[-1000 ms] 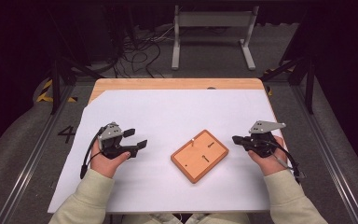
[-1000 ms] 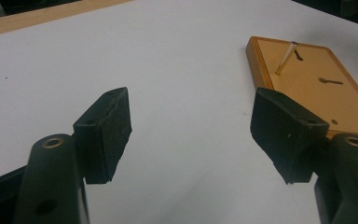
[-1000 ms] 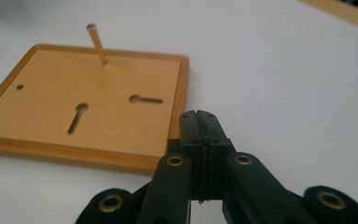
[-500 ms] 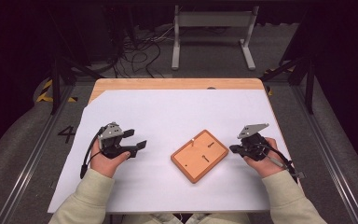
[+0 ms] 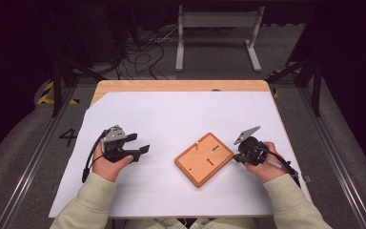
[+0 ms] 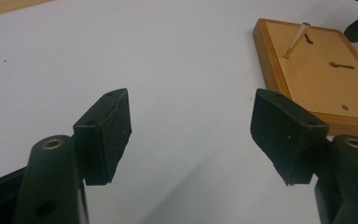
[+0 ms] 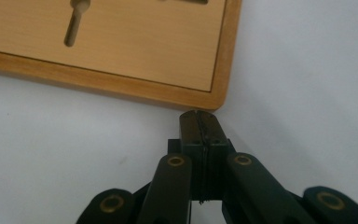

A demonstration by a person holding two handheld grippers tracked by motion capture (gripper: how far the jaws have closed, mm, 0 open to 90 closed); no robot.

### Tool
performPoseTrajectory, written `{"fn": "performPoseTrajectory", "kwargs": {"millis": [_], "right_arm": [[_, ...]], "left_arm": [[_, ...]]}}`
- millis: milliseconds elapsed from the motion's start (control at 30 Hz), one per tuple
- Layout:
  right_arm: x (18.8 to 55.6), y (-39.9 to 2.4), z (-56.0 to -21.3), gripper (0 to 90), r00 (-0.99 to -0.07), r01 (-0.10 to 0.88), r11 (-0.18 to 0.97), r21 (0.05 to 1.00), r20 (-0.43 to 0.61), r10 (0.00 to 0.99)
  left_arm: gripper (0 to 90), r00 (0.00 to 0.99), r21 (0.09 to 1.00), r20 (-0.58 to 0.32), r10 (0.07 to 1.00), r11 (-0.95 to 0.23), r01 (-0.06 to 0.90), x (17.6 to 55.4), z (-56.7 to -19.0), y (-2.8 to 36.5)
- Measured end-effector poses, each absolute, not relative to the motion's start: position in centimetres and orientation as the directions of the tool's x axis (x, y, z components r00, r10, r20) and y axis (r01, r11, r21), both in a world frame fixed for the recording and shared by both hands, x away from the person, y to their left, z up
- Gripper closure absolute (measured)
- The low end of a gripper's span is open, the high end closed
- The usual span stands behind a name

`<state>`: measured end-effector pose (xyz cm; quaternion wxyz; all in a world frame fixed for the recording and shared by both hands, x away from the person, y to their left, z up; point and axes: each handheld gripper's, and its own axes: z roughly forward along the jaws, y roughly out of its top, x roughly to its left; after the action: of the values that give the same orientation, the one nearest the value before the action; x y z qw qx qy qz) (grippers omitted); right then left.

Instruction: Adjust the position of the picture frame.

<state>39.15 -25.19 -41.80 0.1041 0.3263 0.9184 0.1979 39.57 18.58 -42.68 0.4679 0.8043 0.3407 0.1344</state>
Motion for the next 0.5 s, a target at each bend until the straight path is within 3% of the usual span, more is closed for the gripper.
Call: {"fn": "performPoseTrajectory", "kwargs": {"millis": [300,500], "right_arm": [[39.4,-24.7,-42.3,90.0,-0.765,0.572,0.719,0.396,-0.06,0.642],[40.2,-24.2,-42.3,90.0,-0.746,0.58,0.697,0.422,-0.069,0.662]], "left_arm": [[29.4,0.737,0.84,-0.113,0.666,-0.332,0.428,39.6,-42.8,18.4],[33.9,0.751,0.833,-0.117,0.65,-0.348,0.431,39.7,-42.9,18.1]]}}
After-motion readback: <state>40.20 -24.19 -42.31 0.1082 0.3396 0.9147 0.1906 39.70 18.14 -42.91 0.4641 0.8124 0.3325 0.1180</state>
